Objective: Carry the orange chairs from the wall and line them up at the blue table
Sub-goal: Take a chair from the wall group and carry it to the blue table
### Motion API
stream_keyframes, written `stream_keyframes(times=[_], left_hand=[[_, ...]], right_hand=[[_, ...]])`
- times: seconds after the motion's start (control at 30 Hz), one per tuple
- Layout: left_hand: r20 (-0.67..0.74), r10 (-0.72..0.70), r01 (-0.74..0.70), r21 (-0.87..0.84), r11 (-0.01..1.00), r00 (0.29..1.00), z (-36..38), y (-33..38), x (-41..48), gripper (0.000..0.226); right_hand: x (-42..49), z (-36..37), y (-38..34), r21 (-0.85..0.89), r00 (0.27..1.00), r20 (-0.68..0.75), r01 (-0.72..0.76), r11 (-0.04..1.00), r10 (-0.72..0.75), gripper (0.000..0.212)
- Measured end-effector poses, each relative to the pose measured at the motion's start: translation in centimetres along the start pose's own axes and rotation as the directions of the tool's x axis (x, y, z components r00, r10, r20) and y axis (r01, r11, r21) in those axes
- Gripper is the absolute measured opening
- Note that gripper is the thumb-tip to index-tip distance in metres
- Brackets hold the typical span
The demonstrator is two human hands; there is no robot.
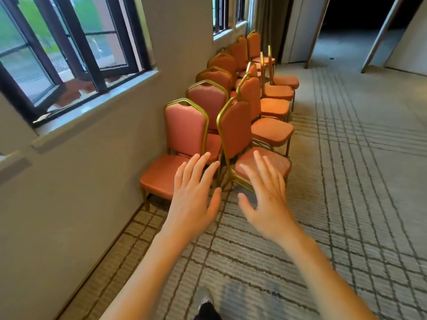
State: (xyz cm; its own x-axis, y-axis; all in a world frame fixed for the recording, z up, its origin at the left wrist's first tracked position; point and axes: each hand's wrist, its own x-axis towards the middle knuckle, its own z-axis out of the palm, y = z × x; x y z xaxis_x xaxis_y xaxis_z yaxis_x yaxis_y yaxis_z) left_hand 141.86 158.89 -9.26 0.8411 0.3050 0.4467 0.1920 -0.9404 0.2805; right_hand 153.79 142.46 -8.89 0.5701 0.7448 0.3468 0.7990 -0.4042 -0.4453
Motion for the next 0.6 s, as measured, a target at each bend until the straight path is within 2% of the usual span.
stream_keyframes(times=[0.1,0.2,0.33,0.47,0.6], left_hand=[[0.048,0.062,-0.062,0.001,0.998,0.997,2.9,-4.2,5.5,0.059],[0.069,0.061,-0.054,-0.089,0.995,0.996,4.4,-7.7,11.3,0.059],[0.078,-0.023,0.044,-0.275,0.96,0.997,5.2,-11.9,17.8,0.059],[0.087,-0.023,0.051,-0.333,0.941,0.996,7.4,-15.8,23.4,0.058],[0.146,-0.18,0.23,-0.509,0.83,0.973,11.9,-19.8,29.3,0.056]], right_hand=[[6.4,1.5,1.8,-0.049,0.999,0.027,-0.032,0.998,0.033,0.067],[12.8,2.5,2.7,-0.045,0.998,0.04,-0.054,0.998,0.056,0.067],[19.9,4.9,4.0,0.099,0.99,0.062,-0.132,0.986,0.126,0.064],[27.0,7.8,6.8,0.097,0.986,0.121,-0.129,0.987,0.117,0.064],[34.0,10.5,10.4,0.252,0.976,0.173,-0.176,0.952,0.134,0.061]])
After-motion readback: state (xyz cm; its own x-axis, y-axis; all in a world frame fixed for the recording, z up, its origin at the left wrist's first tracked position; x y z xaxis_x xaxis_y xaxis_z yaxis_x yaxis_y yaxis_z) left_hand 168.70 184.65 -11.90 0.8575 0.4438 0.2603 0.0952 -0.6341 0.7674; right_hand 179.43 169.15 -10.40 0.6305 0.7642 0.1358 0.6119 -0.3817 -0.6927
